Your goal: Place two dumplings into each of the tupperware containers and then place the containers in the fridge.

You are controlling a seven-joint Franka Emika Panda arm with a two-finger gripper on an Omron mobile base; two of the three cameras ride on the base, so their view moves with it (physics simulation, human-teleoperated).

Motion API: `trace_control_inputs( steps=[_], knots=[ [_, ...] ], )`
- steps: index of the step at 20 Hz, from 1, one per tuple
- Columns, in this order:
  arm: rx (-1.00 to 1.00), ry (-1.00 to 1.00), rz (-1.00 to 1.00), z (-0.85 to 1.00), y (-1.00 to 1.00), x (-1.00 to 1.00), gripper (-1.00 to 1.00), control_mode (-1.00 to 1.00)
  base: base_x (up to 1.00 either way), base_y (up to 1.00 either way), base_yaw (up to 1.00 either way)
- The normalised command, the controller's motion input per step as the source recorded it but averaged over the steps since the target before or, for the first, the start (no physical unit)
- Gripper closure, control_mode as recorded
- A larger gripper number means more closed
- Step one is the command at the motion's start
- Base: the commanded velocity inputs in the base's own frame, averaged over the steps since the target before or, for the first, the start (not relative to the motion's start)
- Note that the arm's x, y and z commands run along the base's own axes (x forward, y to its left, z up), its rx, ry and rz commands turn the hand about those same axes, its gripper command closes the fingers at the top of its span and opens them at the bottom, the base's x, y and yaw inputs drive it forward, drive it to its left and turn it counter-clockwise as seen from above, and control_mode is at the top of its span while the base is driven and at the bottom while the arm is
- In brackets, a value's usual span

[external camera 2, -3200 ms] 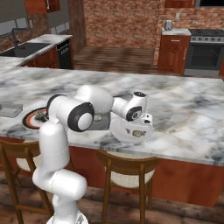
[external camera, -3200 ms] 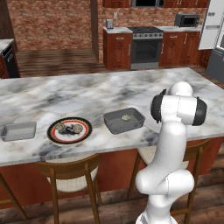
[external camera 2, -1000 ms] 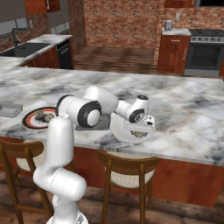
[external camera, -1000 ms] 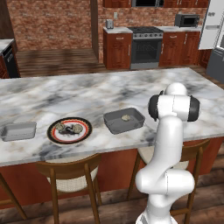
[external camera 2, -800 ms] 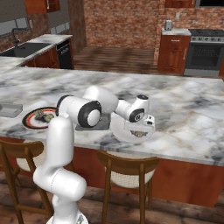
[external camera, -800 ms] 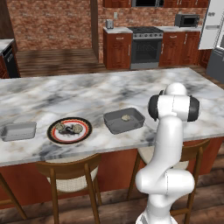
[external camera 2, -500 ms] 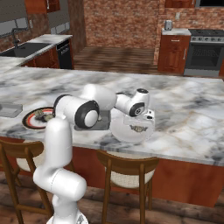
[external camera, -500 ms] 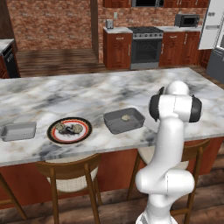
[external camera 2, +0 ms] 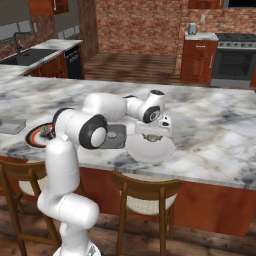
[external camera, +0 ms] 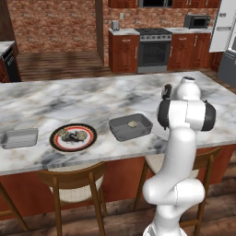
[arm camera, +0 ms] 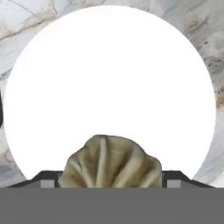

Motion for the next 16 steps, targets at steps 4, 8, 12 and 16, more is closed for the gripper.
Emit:
trace_control_inputs(
  steps=[4, 8, 12, 16],
  knots=[
    [0.0, 0.0, 0.09, 0.04, 0.79, 0.0, 1.0, -1.0, 0.0, 0.0, 0.0],
    [0.0, 0.0, 0.12, 0.0, 0.92, 0.0, 1.0, -1.0, 0.0, 0.0, 0.0],
    [0.0, 0.0, 0.13, 0.01, 0.93, 0.0, 1.0, -1.0, 0.0, 0.0, 0.0],
    [0.0, 0.0, 0.13, 0.0, 0.98, 0.04, 1.0, -1.0, 0.0, 0.0, 0.0]
  ],
)
